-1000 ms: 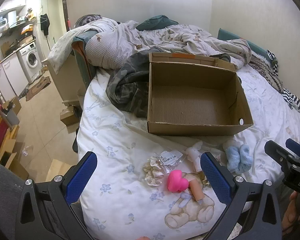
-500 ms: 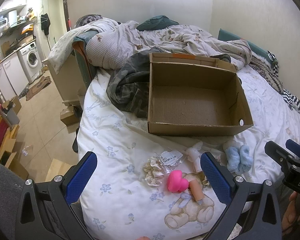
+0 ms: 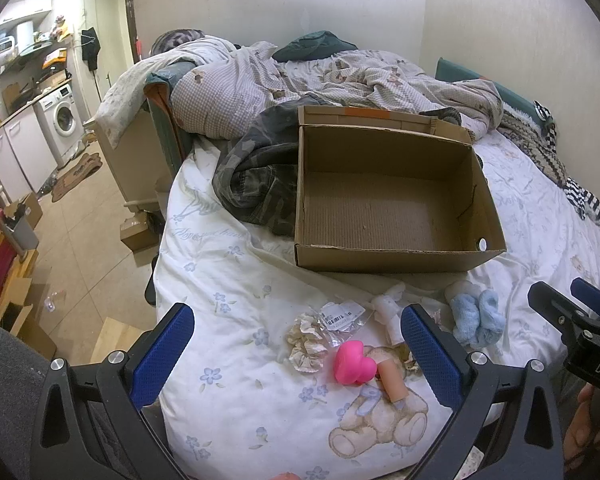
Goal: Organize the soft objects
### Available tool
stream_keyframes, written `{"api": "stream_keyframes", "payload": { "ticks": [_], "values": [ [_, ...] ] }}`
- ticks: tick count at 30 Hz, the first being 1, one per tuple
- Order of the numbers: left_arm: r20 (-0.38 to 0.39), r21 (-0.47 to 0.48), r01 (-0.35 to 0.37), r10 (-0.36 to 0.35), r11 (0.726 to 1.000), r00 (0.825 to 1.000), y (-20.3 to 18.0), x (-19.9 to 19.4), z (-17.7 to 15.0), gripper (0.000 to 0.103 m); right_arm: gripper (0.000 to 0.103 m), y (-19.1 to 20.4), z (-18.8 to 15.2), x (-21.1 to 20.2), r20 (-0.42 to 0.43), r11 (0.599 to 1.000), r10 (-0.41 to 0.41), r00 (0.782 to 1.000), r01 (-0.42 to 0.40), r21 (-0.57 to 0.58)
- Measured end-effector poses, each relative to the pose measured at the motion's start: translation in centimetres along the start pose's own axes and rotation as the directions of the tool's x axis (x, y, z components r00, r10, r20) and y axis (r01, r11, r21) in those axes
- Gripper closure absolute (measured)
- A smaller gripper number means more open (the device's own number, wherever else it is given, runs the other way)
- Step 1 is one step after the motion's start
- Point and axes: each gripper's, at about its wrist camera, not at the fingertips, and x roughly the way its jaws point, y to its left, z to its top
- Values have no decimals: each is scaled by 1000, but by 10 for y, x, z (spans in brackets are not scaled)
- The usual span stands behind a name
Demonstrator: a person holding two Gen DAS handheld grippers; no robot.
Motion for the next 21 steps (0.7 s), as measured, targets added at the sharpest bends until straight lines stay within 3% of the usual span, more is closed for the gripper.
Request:
{"api": "stream_keyframes", "payload": {
  "ticks": [21],
  "values": [
    [-2,2,-3,3,1000,1000,-1,-1,1,0,0,2,0,2,-3,1000,0,1000,0,0]
  ]
}}
